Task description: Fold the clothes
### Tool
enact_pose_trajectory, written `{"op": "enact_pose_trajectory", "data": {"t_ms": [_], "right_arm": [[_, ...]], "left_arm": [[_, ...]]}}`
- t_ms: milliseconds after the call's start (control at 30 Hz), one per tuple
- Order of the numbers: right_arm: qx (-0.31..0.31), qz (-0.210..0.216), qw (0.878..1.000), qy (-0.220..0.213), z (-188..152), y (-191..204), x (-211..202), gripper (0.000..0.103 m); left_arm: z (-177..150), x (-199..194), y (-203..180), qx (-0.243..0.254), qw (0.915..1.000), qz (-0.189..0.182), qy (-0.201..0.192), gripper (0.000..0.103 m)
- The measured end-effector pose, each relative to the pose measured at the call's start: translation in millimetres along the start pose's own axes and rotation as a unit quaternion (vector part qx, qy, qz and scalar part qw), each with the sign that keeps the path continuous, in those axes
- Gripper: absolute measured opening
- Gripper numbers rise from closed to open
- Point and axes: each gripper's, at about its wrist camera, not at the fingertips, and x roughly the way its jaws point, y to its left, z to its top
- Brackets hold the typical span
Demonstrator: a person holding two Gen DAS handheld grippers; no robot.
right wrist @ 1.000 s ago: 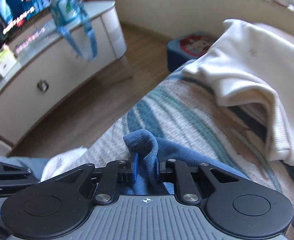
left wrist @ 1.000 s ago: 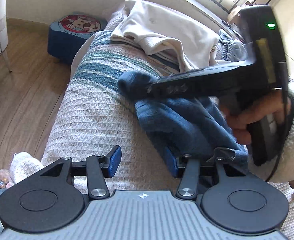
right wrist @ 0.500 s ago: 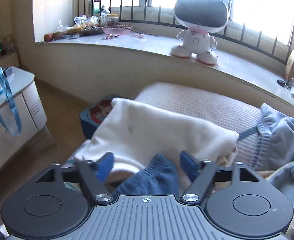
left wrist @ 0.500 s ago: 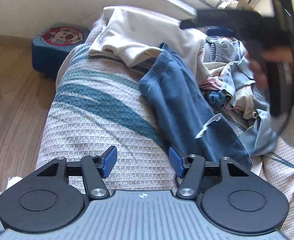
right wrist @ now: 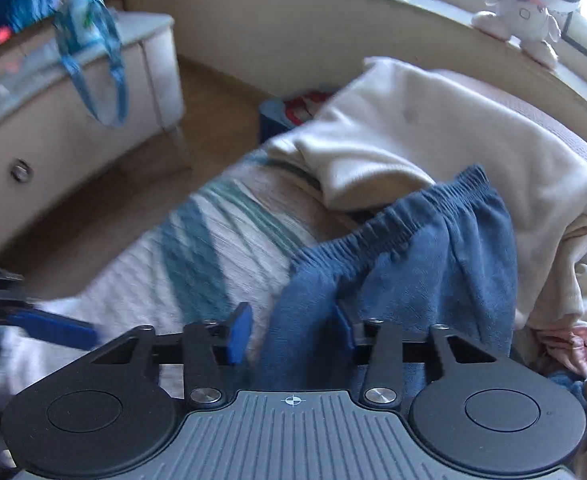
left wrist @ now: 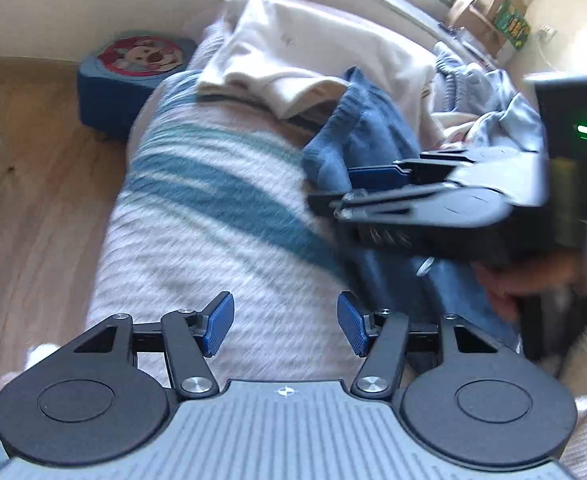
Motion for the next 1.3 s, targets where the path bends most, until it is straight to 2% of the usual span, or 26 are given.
{"op": "enact_pose_trajectory", "data": {"t_ms": [33, 100, 133, 300, 400, 467, 533, 600, 633, 667, 767, 800, 833, 900, 1000, 1100, 1233, 1300], "right_arm": [[0.007, 0.0, 1.0, 0.002, -1.0, -2.2, 2.0, 0.016], [0.026, 0.018, 1.0, -0.003, -3.0, -6.9, -3.5, 0.007], [0.042, 0.045, 0.998, -0.005, -3.4, -9.3, -11.3, 0.006], [0.109, 0.185, 0.976, -0.046, -1.7, -6.5, -65.4, 0.006], [0.107, 0.26, 0.959, -0.044, -1.3, 16.5, -76.9, 0.005], [0.086, 0.289, 0.953, -0.033, -2.1, 43.8, -74.4, 0.005], [0.078, 0.311, 0.947, -0.01, -6.1, 69.1, -62.4, 0.006], [0.065, 0.318, 0.946, 0.022, -15.5, 92.1, -47.6, 0.006], [0.06, 0.314, 0.947, 0.038, -21.2, 101.9, -39.8, 0.013], [0.057, 0.305, 0.949, 0.054, -26.3, 109.1, -31.9, 0.013], [0.054, 0.283, 0.954, 0.084, -35.2, 113.0, -28.8, 0.022], [0.055, 0.285, 0.954, 0.075, -36.4, 107.4, -36.5, 0.026], [0.06, 0.279, 0.956, 0.065, -38.2, 98.8, -46.9, 0.034], [0.073, 0.248, 0.965, 0.038, -43.3, 75.5, -73.5, 0.043], [0.098, 0.199, 0.975, 0.001, -54.5, 40.3, -112.1, 0.043], [0.144, 0.133, 0.98, -0.014, -84.2, 4.7, -143.7, 0.043], [0.194, 0.058, 0.979, -0.001, -120.2, -26.0, -169.5, 0.043], [0.212, 0.023, 0.977, 0.008, -135.9, -39.9, -177.1, 0.043]], "left_arm": [[-2.5, -2.8, 2.8, -0.003, 1.0, 0.002, 0.0, 0.055], [-4.6, -8.5, 9.2, -0.012, 0.9999, 0.004, -0.002, 0.055], [-5.0, -11.4, 12.5, -0.017, 0.9998, 0.005, -0.003, 0.055], [-3.3, -45.1, 28.5, -0.042, 0.9984, 0.02, -0.032, 0.058], [-8.1, -79.0, 35.1, -0.048, 0.9958, 0.051, -0.06, 0.064], [-14.7, -95.4, 41.2, -0.052, 0.9929, 0.085, -0.064, 0.07], [-23.0, -105.3, 47.0, -0.055, 0.9893, 0.12, -0.062, 0.071], [-31.7, -106.8, 54.0, -0.06, 0.9873, 0.137, -0.054, 0.071], [-35.4, -105.4, 57.8, -0.066, 0.9875, 0.135, -0.047, 0.071], [-38.3, -103.0, 61.1, -0.071, 0.988, 0.132, -0.039, 0.071], [-43.0, -95.4, 63.8, -0.069, 0.9889, 0.129, -0.027, 0.071], [-43.0, -92.6, 62.8, -0.065, 0.9895, 0.126, -0.025, 0.071], [-41.7, -89.6, 61.6, -0.061, 0.9905, 0.121, -0.024, 0.071], [-38.9, -83.7, 58.0, -0.051, 0.9924, 0.11, -0.023, 0.071], [-33.2, -74.9, 43.4, -0.02, 0.9954, 0.09, -0.026, 0.071], [-27.3, -64.7, 25.2, 0.013, 0.9971, 0.07, -0.027, 0.071], [-21.0, -49.8, 2.1, 0.055, 0.9966, 0.056, -0.022, 0.069], [-19.0, -40.7, -6.6, 0.07, 0.9952, 0.066, -0.017, 0.069]]}}
